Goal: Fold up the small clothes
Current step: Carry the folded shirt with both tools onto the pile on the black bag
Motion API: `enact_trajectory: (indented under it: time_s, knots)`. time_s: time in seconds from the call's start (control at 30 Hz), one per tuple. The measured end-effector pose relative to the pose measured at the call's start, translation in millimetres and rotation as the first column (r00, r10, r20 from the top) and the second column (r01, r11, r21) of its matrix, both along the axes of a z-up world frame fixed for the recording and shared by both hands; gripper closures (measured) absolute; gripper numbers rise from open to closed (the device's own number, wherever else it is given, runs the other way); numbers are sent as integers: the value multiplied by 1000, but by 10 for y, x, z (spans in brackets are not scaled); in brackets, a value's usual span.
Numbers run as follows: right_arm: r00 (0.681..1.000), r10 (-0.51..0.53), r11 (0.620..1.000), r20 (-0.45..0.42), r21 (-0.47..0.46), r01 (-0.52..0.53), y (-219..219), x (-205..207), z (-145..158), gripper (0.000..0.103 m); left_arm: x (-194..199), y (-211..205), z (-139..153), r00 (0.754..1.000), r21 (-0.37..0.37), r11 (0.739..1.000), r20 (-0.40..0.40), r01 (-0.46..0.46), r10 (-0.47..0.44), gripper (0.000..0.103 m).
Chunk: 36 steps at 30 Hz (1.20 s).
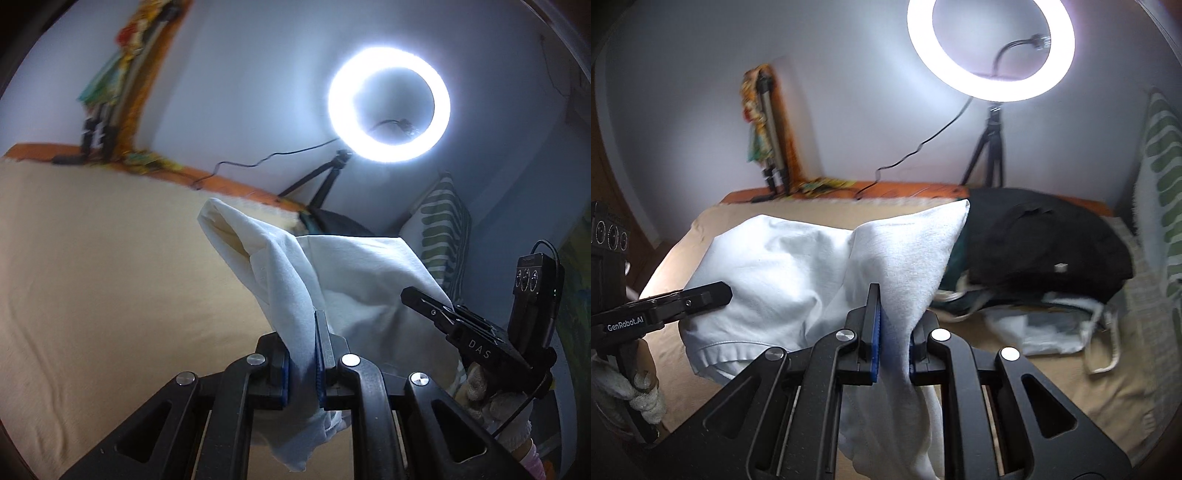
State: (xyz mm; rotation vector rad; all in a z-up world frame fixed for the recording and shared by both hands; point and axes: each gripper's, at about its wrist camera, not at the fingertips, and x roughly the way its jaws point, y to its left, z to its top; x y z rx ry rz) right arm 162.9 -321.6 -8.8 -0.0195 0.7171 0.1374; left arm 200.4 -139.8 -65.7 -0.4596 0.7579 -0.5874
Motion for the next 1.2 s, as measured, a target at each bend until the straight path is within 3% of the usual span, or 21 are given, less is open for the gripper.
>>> enact_trajectory:
  time_s: [0.3, 0.57, 0.97, 1.2]
  knots:
    - [984, -153, 987, 91, -23, 156, -1022, 226, 402, 92, 618, -1000, 371, 993, -1, 996, 79, 85, -84, 96]
    - [955, -241, 969, 173, -19, 248, -1752, 686, 604, 92, 1153, -1668, 449, 988, 21, 996, 125, 89, -91, 96]
    - [943, -291, 956, 164, 22, 291, -2314, 1302, 231, 92, 1696, -2152, 102, 990, 108, 992, 119, 66, -79, 96]
    - [954, -284, 954, 99, -65, 291, -2350, 1514, -134, 91, 1727, -2279, -150, 989, 231, 972, 123, 48, -78, 93]
